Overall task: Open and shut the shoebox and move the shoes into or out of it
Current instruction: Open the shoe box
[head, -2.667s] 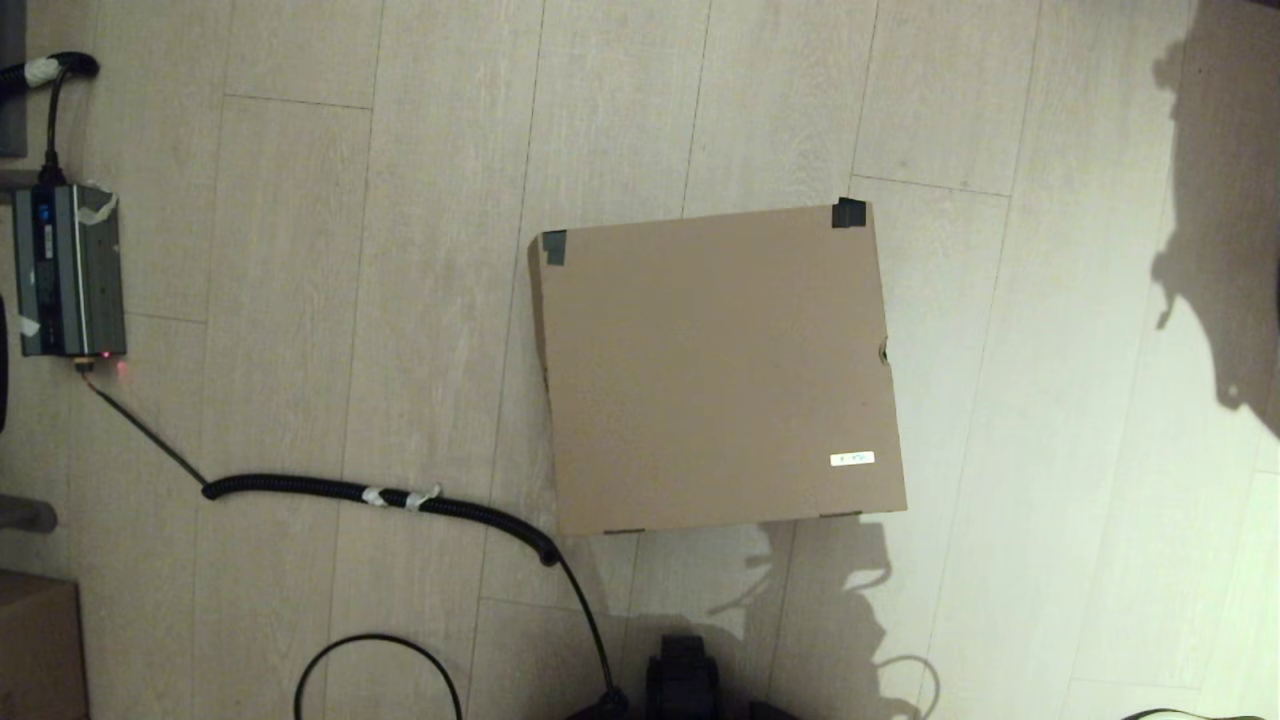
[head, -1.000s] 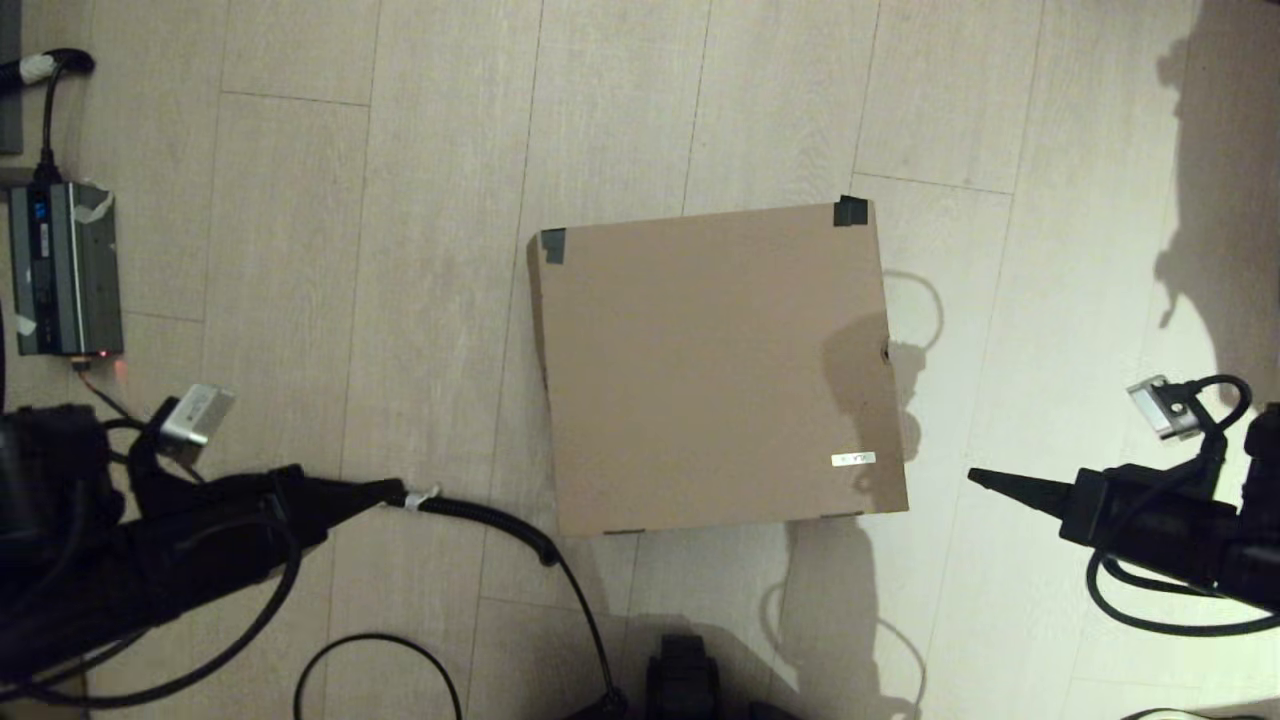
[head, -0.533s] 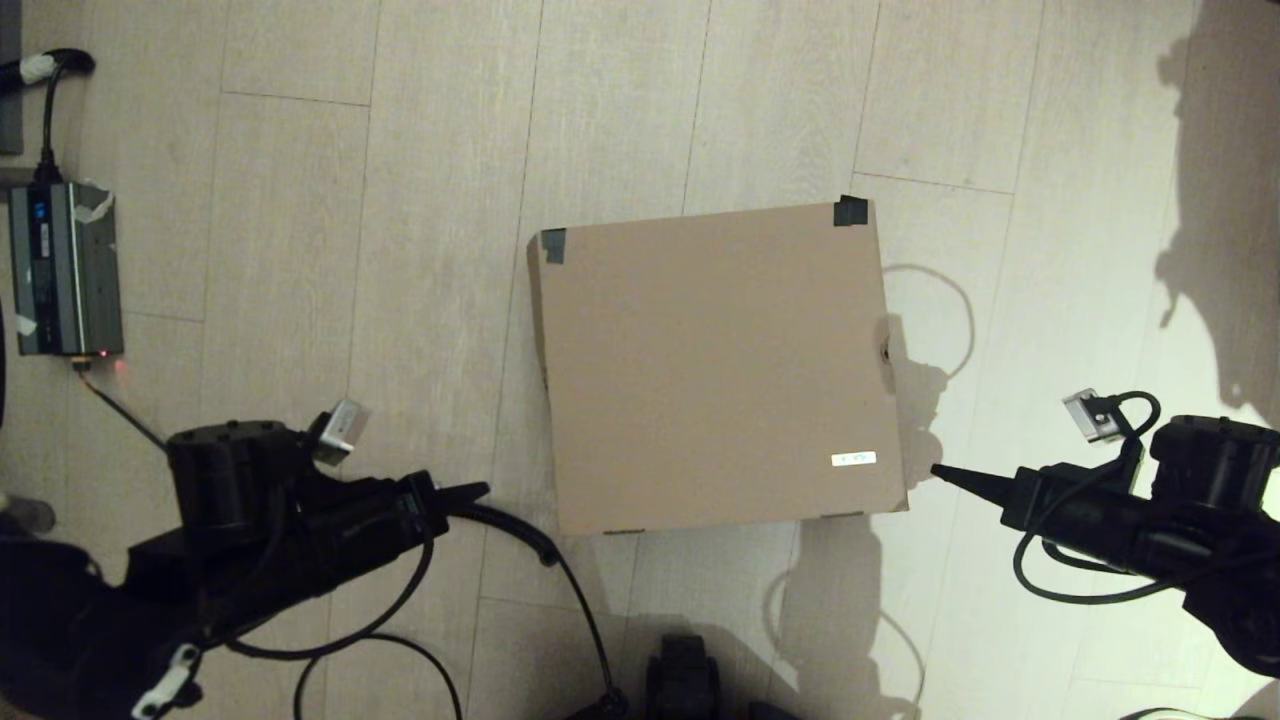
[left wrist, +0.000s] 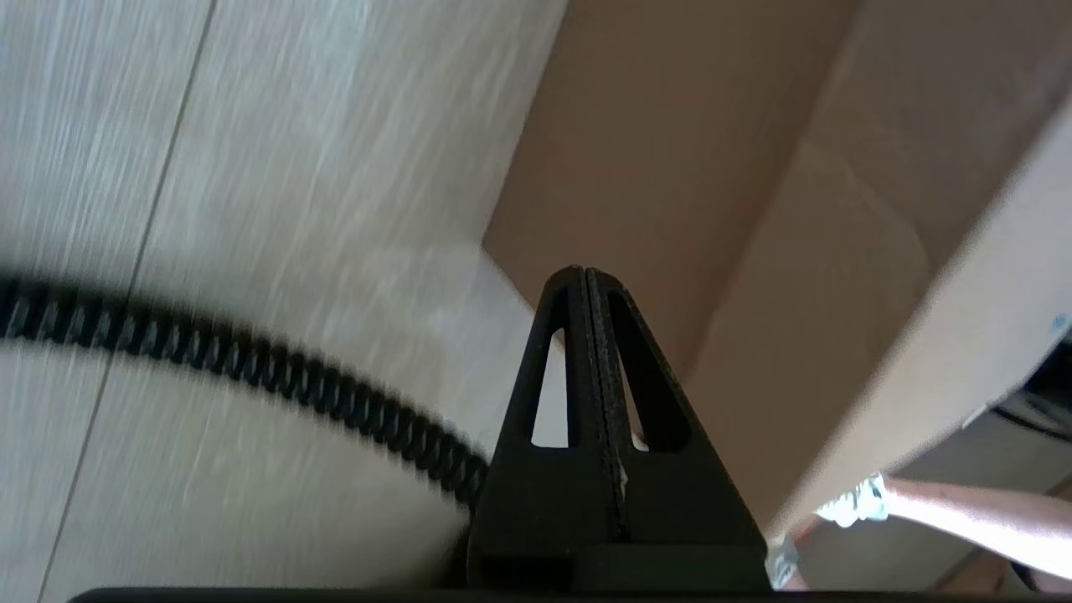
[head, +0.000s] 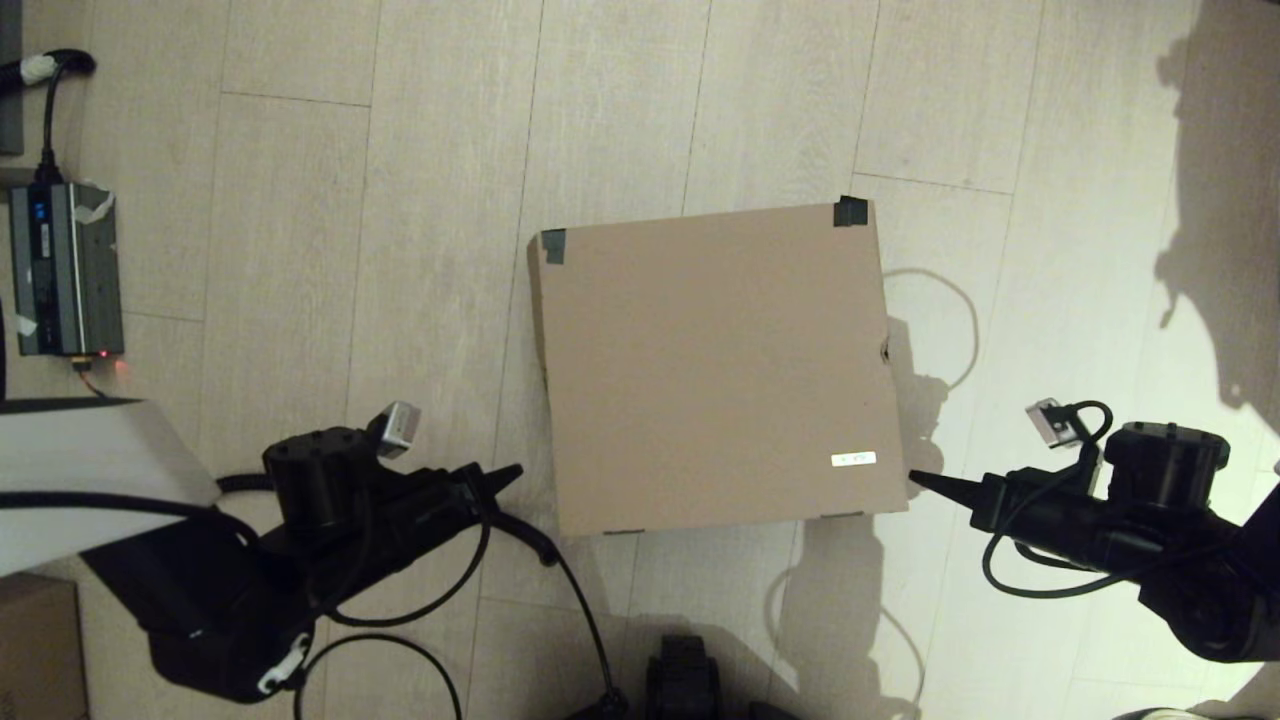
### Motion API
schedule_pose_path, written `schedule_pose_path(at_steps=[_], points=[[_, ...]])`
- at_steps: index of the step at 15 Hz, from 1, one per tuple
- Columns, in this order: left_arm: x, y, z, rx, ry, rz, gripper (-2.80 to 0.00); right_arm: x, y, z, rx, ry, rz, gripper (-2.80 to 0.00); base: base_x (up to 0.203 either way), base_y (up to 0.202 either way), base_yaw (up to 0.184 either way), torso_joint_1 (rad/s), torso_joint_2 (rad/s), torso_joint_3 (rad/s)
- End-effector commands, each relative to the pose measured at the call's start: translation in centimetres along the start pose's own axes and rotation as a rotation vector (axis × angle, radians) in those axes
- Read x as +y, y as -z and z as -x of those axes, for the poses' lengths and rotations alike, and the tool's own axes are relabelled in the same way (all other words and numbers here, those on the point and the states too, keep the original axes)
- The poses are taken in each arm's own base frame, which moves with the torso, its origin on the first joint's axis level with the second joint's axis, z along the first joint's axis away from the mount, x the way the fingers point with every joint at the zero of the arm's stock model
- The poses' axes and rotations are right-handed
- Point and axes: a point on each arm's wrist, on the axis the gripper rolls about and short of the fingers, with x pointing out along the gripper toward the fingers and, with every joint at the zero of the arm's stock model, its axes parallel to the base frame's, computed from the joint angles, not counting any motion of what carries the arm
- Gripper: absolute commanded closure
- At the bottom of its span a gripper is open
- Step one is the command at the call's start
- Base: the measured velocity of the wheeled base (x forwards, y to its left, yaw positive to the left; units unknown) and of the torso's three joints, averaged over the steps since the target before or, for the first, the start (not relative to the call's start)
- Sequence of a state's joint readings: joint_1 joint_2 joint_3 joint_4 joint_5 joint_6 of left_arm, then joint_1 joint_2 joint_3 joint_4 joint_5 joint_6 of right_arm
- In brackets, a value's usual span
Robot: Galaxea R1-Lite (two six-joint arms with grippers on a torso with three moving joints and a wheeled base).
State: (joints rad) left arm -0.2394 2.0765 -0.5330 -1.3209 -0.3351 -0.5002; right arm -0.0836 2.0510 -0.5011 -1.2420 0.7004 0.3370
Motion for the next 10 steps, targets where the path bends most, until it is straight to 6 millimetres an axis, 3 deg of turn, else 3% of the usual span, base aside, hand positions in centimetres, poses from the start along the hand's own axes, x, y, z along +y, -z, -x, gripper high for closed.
schedule_pose_path(at_steps=[1,5,10], points=[[0.4,0.3,-1.1,0.002,0.007,0.002,0.00,-0.8,1.1,-1.1,0.012,-0.001,-0.008,0.00,0.000,0.000,0.000,0.000,0.00,0.000],[0.7,0.8,-2.1,0.015,0.008,0.004,0.00,-1.1,2.9,-3.8,-0.049,0.011,0.017,0.00,0.000,0.000,0.000,0.000,0.00,0.000],[-0.4,1.0,-2.8,0.013,0.038,-0.009,0.00,-0.1,2.2,-4.8,-0.067,-0.031,0.009,0.00,0.000,0.000,0.000,0.000,0.00,0.000]])
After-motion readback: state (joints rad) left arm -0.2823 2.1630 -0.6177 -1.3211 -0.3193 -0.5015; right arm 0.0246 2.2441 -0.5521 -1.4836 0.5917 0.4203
